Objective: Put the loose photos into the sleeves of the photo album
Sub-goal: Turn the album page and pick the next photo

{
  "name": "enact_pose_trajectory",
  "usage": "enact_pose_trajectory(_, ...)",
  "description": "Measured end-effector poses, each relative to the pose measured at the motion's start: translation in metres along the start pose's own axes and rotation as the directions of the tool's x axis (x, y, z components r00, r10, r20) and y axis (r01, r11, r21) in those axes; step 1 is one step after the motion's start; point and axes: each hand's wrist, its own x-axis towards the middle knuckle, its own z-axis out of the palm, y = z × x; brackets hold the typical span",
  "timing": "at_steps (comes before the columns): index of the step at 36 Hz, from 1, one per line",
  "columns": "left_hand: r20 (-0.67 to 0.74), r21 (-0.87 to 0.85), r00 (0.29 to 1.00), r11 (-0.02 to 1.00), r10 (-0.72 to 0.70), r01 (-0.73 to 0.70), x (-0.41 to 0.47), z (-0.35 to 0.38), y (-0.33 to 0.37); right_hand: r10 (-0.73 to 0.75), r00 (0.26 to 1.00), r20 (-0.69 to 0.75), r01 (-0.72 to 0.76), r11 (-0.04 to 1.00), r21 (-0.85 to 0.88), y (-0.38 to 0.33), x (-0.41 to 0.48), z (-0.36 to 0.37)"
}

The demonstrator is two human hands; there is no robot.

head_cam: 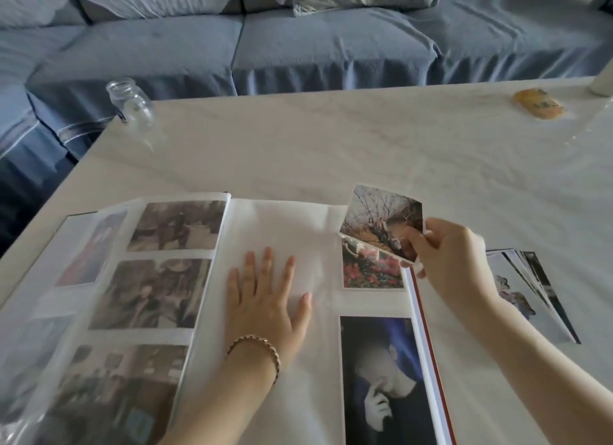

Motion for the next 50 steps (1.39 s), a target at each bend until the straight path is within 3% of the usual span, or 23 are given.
enact_pose_trajectory(7,-0.007,-0.034,0.999,0.999,-0.032,0.032,-0.003,0.000,0.002,-0.089,0.993,0.079,0.099,0.986,-0.133,-0.018,-0.004,0.014)
enact_pose_trajectory(11,-0.037,-0.041,0.999,0.999,-0.035,0.033,-0.002,0.002,0.002,-0.064,0.985,0.161,0.083,0.990,-0.116,-0.023,-0.005,0.019)
enact_pose_trajectory(16,-0.060,-0.027,0.998,0.999,-0.032,0.030,-0.001,0.004,0.002,0.076,0.951,0.301,-0.061,0.996,-0.062,-0.015,0.004,0.019)
enact_pose_trajectory(20,-0.087,-0.030,0.996,0.999,-0.029,0.027,-0.001,0.005,0.002,0.199,0.889,0.413,-0.244,0.968,0.059,-0.003,0.016,0.018)
enact_pose_trajectory(23,-0.102,-0.038,0.994,0.999,-0.033,0.029,-0.001,0.007,0.003,0.247,0.840,0.482,-0.309,0.950,0.053,-0.001,0.028,0.024)
enact_pose_trajectory(35,-0.096,-0.031,0.994,0.999,-0.044,0.041,0.000,0.004,0.004,0.113,0.770,0.628,-0.169,0.985,0.031,-0.040,0.044,0.072)
enact_pose_trajectory(38,-0.094,-0.048,0.995,0.998,-0.046,0.042,0.000,0.004,0.004,0.143,0.769,0.623,-0.181,0.984,-0.002,-0.039,0.044,0.066)
enact_pose_trajectory(42,-0.091,-0.068,0.995,0.997,-0.051,0.045,0.000,0.005,0.004,0.147,0.828,0.541,-0.187,0.982,0.019,-0.029,0.044,0.061)
enact_pose_trajectory(47,-0.086,-0.071,0.989,0.990,-0.124,0.118,-0.001,0.005,0.005,0.216,0.844,0.491,-0.287,0.955,0.073,-0.028,0.043,0.063)
enact_pose_trajectory(50,-0.089,-0.051,0.986,0.989,-0.143,0.139,-0.001,0.006,0.006,0.202,0.880,0.431,-0.244,0.969,0.045,-0.029,0.040,0.067)
